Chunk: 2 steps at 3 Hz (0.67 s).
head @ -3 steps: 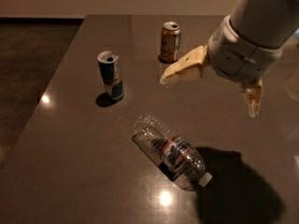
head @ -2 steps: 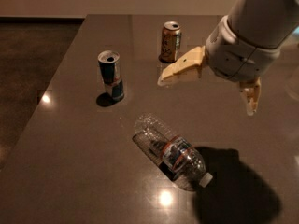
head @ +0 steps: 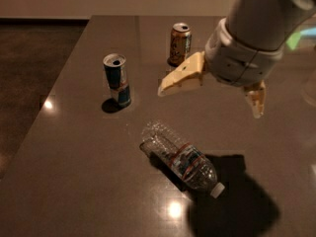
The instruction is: Pick water bottle
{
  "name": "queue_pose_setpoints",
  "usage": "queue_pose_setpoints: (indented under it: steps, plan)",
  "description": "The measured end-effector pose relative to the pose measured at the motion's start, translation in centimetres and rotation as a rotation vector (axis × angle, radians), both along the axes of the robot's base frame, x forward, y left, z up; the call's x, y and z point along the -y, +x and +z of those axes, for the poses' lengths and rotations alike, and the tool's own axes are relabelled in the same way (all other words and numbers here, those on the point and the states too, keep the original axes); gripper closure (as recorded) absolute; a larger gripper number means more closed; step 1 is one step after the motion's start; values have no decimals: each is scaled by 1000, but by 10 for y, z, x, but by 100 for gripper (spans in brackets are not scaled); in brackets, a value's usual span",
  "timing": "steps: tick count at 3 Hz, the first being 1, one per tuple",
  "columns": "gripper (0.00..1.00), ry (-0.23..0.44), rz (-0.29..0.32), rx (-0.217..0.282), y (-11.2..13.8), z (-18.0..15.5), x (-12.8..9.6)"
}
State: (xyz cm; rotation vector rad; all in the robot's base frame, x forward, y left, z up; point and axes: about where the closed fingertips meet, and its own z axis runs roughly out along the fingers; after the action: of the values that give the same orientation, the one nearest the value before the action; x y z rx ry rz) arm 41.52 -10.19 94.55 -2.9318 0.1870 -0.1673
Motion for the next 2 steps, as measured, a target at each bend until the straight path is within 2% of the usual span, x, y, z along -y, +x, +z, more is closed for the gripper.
queue_pose_setpoints:
  steps: [2]
  plan:
    - [0,-115,301,-29,-19,-27,-31]
